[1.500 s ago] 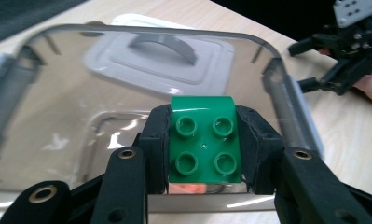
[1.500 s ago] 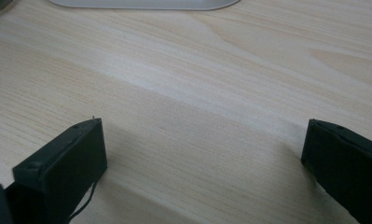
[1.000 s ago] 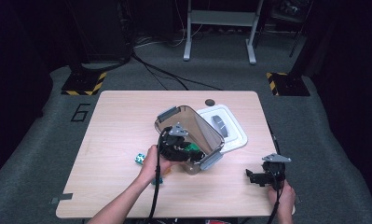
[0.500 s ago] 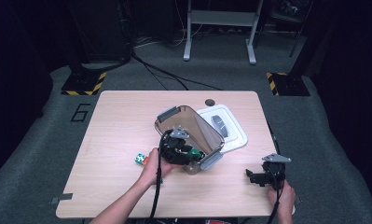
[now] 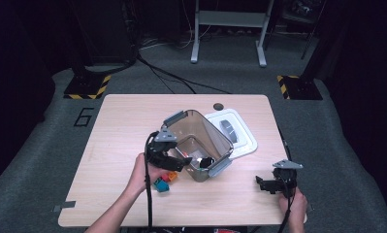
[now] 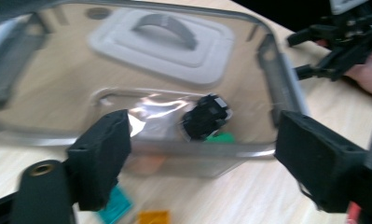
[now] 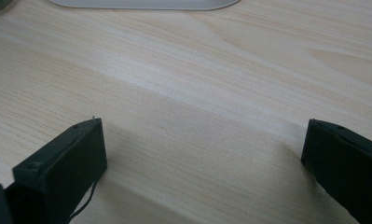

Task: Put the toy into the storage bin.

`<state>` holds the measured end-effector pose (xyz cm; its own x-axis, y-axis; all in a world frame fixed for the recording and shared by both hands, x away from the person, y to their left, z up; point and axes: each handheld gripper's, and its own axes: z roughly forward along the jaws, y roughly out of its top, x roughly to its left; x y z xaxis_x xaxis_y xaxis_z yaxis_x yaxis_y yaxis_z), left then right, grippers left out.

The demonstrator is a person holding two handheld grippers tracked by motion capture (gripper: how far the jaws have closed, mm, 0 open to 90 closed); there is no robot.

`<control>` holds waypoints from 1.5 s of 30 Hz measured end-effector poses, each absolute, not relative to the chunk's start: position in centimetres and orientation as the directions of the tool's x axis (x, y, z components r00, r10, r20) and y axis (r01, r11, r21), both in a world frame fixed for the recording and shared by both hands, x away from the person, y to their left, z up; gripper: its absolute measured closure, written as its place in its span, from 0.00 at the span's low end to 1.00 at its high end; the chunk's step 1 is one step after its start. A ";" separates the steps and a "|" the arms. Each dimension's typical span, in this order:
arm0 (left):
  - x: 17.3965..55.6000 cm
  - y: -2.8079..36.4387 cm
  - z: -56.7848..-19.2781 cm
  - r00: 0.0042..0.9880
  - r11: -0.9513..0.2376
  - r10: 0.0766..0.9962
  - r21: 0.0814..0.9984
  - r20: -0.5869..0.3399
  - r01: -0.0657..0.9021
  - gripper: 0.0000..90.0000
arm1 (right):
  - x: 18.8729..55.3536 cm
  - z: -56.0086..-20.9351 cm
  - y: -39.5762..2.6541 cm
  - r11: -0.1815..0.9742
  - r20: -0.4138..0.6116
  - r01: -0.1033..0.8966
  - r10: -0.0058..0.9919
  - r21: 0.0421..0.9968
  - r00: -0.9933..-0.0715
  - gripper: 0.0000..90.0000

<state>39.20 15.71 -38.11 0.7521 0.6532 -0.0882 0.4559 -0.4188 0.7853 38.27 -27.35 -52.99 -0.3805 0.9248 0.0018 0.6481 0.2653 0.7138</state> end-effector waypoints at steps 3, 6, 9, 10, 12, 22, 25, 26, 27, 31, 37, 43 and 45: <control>39.0 17.3 -38.2 0.730 -0.419 0.680 0.783 -0.065 0.460 0.16 | 38.3 -53.0 -27.4 0.265 0.002 0.648 0.925 0.714 -0.380 0.00; 38.9 18.8 -38.7 0.710 -0.419 0.703 0.777 -0.051 0.470 0.15 | 38.3 -53.0 -27.4 0.265 0.002 0.648 0.925 0.714 -0.380 0.00; 38.7 20.2 -39.6 0.682 -0.424 0.731 0.766 -0.025 0.483 0.12 | 38.3 -53.0 -27.4 0.265 0.002 0.648 0.925 0.714 -0.380 0.00; 38.7 20.5 -40.0 0.671 -0.423 0.741 0.760 -0.023 0.493 0.11 | 38.3 -53.0 -27.4 0.265 0.002 0.648 0.925 0.714 -0.380 0.00; 38.7 21.3 -40.8 0.655 -0.438 0.755 0.744 0.001 0.505 0.11 | 38.3 -53.0 -27.4 0.265 0.002 0.648 0.925 0.714 -0.380 0.00; 38.2 23.8 -45.6 0.596 -0.458 0.802 0.672 0.032 0.581 0.10 | 38.3 -53.0 -27.4 0.265 0.002 0.648 0.925 0.714 -0.380 0.00; 38.0 23.7 -47.2 0.584 -0.461 0.811 0.658 0.039 0.596 0.10 | 38.3 -53.0 -27.4 0.265 0.002 0.648 0.925 0.714 -0.380 0.00; 38.0 23.8 -47.6 0.584 -0.462 0.811 0.656 0.039 0.597 0.09 | 38.3 -53.0 -27.4 0.265 0.002 0.648 0.925 0.714 -0.380 0.00; 38.0 23.8 -48.0 0.574 -0.459 0.817 0.657 0.048 0.599 0.09 | 38.3 -53.0 -27.4 0.266 0.001 0.648 0.925 0.714 -0.380 0.00; 37.9 23.8 -49.3 0.563 -0.469 0.824 0.630 0.060 0.619 0.09 | 38.3 -53.0 -27.4 0.265 0.002 0.648 0.925 0.714 -0.381 0.00; 37.7 24.7 -49.8 0.547 -0.481 0.832 0.614 0.094 0.626 0.11 | 38.3 -53.0 -27.4 0.265 0.002 0.648 0.925 0.714 -0.381 0.00; 37.3 26.7 -49.6 0.494 -0.467 0.859 0.596 0.131 0.653 0.12 | 38.3 -53.0 -27.4 0.265 0.002 0.648 0.925 0.714 -0.381 0.00; 37.2 27.3 -49.4 0.480 -0.452 0.868 0.600 0.126 0.660 0.12 | 38.3 -53.0 -27.4 0.265 0.002 0.648 0.925 0.714 -0.380 0.00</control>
<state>37.22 27.32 -49.43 0.4801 0.8681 0.1264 0.6601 -0.4524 0.5997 38.27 -27.35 -52.99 -0.3803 0.9249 0.0019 0.6480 0.2650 0.7140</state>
